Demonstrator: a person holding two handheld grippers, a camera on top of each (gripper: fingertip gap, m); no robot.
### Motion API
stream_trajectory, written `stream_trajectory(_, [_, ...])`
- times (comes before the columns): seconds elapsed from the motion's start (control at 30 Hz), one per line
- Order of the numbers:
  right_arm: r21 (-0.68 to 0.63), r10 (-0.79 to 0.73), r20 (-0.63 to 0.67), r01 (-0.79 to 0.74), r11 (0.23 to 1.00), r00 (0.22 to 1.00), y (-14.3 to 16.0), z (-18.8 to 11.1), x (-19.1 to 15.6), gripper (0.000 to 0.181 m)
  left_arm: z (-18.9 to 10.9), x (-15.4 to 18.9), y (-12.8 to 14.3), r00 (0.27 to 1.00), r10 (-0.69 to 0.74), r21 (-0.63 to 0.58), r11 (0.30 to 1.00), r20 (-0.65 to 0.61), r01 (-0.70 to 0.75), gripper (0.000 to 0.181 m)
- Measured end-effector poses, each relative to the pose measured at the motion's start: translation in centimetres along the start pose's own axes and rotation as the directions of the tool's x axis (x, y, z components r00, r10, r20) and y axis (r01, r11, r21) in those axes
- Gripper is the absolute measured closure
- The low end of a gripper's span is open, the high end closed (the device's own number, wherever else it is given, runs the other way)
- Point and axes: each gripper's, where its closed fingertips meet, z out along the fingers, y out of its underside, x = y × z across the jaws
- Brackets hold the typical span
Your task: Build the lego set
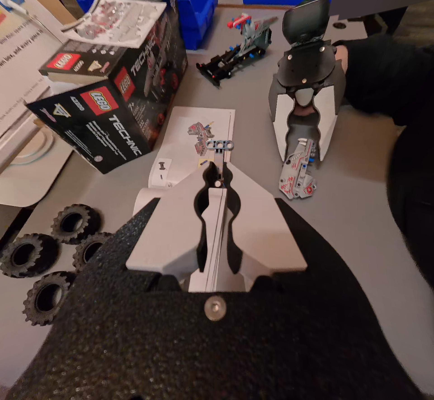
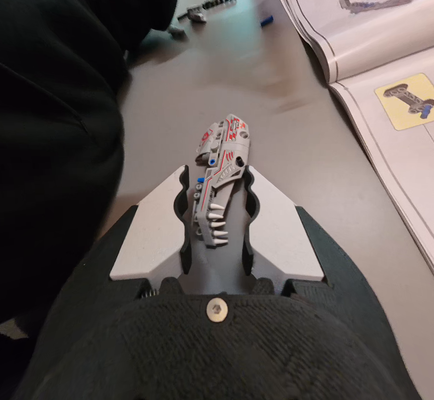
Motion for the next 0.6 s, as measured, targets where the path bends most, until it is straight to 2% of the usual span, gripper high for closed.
stream_trajectory(0.1, [0.137, -0.013, -0.002, 0.013, 0.991, 1.000, -2.1, -2.3, -0.1, 0.135, -0.4, 0.5, -0.9, 0.999, 0.041, 0.045, 0.998, -0.016, -0.040, 0.176])
stream_trajectory(0.17, [0.279, -0.002, -0.053, 0.017, 0.960, 0.999, -3.8, -4.8, 1.0, 0.141, 0.0, 1.9, -1.4, 0.989, 0.138, 0.074, 0.988, -0.047, -0.134, 0.176])
stream_trajectory(0.23, [0.356, 0.036, -0.086, -0.003, 0.934, 0.996, -4.5, -6.6, 2.6, 0.144, 1.5, 3.8, -1.3, 0.966, 0.248, 0.059, 0.968, -0.074, -0.244, 0.176])
stream_trajectory(0.3, [0.343, 0.090, -0.076, -0.059, 0.937, 0.993, -4.3, -7.2, 4.0, 0.145, 3.9, 5.1, 0.2, 0.942, 0.327, -0.038, 0.943, -0.074, -0.330, 0.177])
stream_trajectory(0.4, [0.301, 0.028, -0.026, -0.019, 0.954, 0.999, -4.8, -6.6, 4.2, 0.144, 7.0, 6.3, 3.0, 0.939, 0.339, -0.185, 0.920, -0.063, -0.345, 0.176])
stream_trajectory(0.5, [0.200, -0.042, 0.058, 0.030, 0.979, 0.997, -4.6, -4.5, 3.3, 0.146, 8.7, 7.6, 4.3, 0.966, 0.244, -0.201, 0.946, -0.084, -0.256, 0.176])
stream_trajectory(0.6, [0.090, -0.048, 0.068, 0.042, 0.995, 0.997, -3.7, -2.7, 2.5, 0.150, 9.3, 7.8, 5.0, 0.980, 0.171, -0.179, 0.966, -0.104, -0.188, 0.176])
